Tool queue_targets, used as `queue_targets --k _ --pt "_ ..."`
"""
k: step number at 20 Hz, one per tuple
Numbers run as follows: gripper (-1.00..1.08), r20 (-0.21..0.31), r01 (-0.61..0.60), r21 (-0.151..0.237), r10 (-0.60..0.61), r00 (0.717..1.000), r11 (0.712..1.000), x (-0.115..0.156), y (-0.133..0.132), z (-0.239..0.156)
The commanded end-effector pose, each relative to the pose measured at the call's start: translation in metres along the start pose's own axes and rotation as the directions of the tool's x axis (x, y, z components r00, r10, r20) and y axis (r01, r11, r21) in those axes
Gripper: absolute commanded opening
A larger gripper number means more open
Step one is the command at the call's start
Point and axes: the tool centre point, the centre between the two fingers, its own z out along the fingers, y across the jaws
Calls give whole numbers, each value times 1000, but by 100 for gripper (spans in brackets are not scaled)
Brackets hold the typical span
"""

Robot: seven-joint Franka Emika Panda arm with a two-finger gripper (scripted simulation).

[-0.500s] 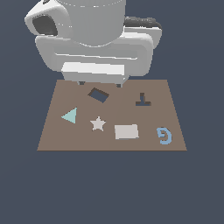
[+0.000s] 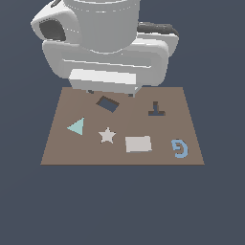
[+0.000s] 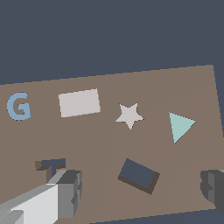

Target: Insert a designated object into the corresponding slot on a board.

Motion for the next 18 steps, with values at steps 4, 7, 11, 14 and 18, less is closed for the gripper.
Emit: queue_targets --k 4,7,11,14,18 --pt "100 2 -63 -1 63 998 998 0 -5 6" --pt "100 4 -114 -3 114 993 993 0 -10 11" --pt "100 6 -198 -5 198 980 980 0 -17 19" --pt "100 8 -273 -7 273 962 962 1 -23 27" --pt "100 11 -387 -10 387 922 922 4 -32 39"
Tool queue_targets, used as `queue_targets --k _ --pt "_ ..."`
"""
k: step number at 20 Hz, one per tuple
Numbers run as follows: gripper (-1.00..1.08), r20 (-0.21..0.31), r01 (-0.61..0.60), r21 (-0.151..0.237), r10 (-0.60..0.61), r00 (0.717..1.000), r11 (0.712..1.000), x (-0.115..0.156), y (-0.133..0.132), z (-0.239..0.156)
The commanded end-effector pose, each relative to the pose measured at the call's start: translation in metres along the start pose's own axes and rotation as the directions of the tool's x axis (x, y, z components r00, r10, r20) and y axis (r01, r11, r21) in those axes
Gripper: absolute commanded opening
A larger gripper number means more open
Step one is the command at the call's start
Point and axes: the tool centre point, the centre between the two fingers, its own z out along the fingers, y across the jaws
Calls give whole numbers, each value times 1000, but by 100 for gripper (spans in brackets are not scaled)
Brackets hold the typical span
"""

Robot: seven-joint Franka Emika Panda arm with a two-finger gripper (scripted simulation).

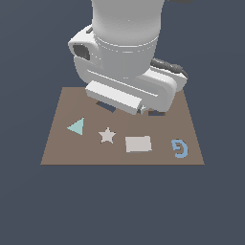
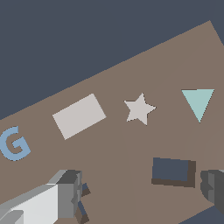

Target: Insert a designated object into the corresponding slot on a board.

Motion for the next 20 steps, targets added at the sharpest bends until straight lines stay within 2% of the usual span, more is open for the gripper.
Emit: queue_targets --k 1,6,10,13,20 --pt "100 3 -81 -2 81 997 997 0 -7 8" --pt "100 7 -253 -6 253 967 967 1 -21 25" --pt "100 11 -390 -10 390 921 921 4 -33 39" --pt "100 13 -490 -13 490 872 872 8 -41 50" --pt "100 18 -681 -21 681 732 732 19 -58 73"
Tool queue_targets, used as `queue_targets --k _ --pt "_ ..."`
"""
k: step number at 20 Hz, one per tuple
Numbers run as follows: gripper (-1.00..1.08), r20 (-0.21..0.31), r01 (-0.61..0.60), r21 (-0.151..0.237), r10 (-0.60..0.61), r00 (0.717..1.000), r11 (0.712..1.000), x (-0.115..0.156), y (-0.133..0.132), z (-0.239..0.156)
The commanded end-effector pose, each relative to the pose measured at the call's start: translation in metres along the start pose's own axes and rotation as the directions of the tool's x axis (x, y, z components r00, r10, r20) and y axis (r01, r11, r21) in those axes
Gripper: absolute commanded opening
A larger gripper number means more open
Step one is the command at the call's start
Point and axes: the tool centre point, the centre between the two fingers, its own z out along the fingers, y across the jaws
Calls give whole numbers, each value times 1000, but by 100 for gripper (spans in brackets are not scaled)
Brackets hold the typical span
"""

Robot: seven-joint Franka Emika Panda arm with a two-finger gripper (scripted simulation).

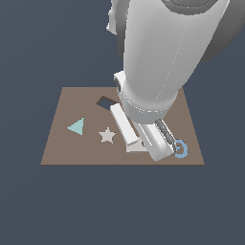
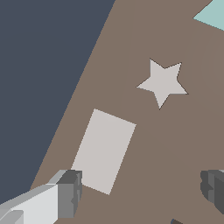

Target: Insert a designated object into the corresponding slot on a board.

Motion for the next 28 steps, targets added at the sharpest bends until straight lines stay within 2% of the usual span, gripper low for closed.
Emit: queue_targets --k 1,8,14,19,28 --pt "100 2 -79 -1 79 997 997 0 -7 7" --pt "100 8 -242 -4 242 970 970 3 -20 23" --pt "100 11 -325 -6 325 946 946 5 -27 32" --pt "100 13 -356 -7 356 934 935 7 -30 35" --pt "100 13 -357 -7 357 934 934 7 -30 48"
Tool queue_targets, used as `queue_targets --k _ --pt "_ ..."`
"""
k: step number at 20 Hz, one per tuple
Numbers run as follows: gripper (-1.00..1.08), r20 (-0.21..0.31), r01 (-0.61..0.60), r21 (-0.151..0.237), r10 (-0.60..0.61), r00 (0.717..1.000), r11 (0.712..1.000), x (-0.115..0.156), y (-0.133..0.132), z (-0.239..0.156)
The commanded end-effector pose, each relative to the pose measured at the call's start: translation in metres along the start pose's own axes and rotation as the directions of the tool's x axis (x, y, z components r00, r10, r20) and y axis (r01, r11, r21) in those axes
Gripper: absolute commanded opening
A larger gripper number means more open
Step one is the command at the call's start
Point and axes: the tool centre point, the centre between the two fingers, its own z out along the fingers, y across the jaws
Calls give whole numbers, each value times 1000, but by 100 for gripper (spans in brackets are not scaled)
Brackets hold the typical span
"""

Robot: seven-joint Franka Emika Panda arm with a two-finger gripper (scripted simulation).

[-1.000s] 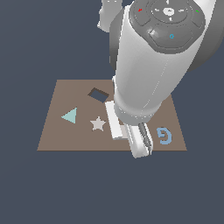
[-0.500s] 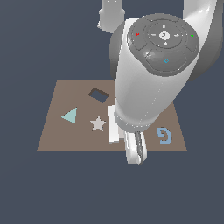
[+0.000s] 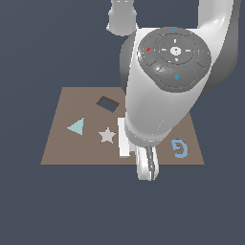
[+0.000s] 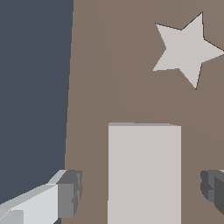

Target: Insert a designated object into the corresponding slot on a board.

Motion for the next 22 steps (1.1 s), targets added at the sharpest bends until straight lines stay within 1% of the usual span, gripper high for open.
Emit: queue_targets --k 1,4,5,22 --pt "100 0 -2 -1 2 1000 1000 0 0 8" --pt "100 0 -3 -1 3 1000 1000 0 0 12" --pt "-100 0 -3 -1 3 1000 1000 0 0 12" --pt "-100 0 -5 -2 5 1000 1000 1 1 9"
